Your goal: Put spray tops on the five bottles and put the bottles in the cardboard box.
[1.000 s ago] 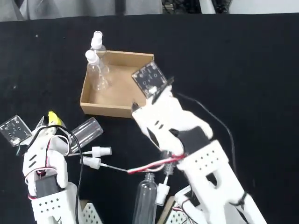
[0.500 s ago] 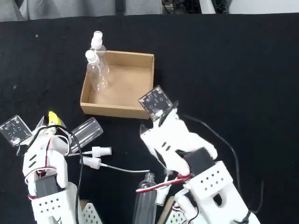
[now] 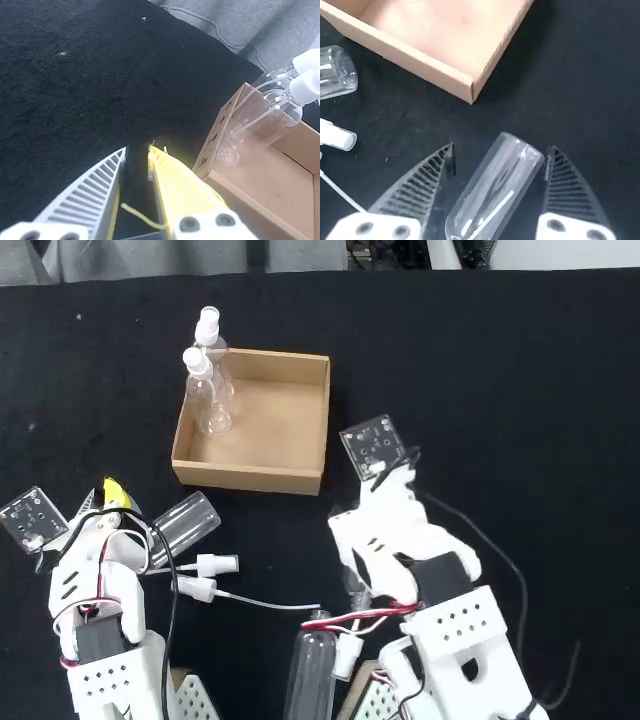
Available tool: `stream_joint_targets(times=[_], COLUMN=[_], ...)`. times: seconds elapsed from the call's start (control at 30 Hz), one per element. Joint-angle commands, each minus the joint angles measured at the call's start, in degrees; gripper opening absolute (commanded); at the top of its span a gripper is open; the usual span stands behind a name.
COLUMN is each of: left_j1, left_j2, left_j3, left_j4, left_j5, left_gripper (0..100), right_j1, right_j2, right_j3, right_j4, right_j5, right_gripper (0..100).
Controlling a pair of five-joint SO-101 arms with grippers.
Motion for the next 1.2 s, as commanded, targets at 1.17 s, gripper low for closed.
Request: stream_joint_targets(times=[1.17], left_j1=[-0.48], left_j2=[-0.7], left_j3=[1.45], left_j4=[-0.7], left_j5=[-0.44], left_gripper=[7], right_j1=[7.65], right_j2=[46.64], right_j3=[-12.88], right_j4=[-7.12], right_j5=[-13.01], right_gripper=[24.4])
